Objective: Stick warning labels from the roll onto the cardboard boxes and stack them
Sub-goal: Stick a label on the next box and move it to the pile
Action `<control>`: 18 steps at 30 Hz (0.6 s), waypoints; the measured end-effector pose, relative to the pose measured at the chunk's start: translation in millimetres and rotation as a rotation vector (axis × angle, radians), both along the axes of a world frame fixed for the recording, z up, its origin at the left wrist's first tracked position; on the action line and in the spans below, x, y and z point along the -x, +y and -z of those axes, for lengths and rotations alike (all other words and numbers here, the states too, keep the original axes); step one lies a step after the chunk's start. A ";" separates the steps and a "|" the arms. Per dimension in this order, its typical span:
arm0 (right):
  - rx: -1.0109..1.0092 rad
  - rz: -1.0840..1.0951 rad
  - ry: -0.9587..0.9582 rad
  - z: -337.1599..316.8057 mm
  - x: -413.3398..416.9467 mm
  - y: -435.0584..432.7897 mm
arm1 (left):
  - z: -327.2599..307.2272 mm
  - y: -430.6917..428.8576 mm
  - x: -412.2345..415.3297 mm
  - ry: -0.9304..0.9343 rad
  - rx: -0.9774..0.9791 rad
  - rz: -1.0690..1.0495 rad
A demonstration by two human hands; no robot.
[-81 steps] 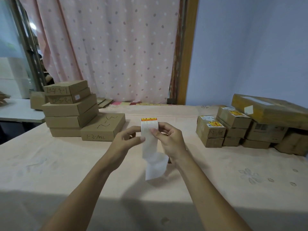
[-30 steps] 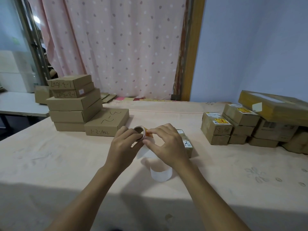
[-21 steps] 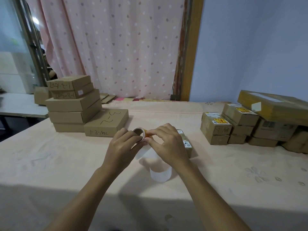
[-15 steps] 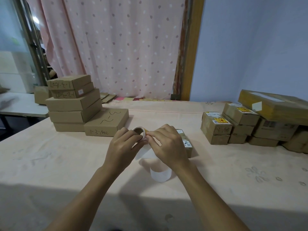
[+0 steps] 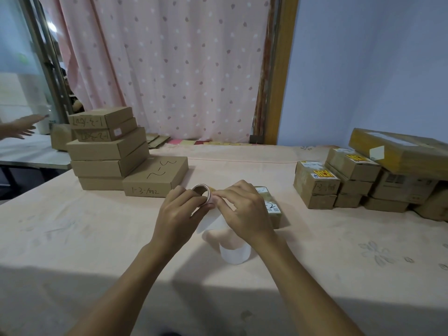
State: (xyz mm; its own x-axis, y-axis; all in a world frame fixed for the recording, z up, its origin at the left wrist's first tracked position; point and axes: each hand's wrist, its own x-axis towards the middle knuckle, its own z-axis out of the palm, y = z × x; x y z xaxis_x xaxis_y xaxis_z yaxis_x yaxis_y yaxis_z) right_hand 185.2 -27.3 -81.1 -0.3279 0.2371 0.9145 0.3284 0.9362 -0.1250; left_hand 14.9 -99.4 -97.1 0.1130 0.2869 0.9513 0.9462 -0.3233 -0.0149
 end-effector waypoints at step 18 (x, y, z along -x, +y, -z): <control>0.524 0.083 0.141 -14.3 -17.1 10.5 | 8.7 -16.0 43.3 0.028 0.219 0.007</control>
State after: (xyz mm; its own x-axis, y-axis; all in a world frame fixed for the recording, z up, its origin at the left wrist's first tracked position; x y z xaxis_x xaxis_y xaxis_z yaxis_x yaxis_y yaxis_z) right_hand 202.3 -16.8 -66.8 -0.1713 0.6922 0.7011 0.3443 0.7088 -0.6157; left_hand -28.4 -115.5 -105.7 0.1413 0.4850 0.8630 0.9440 -0.3285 0.0301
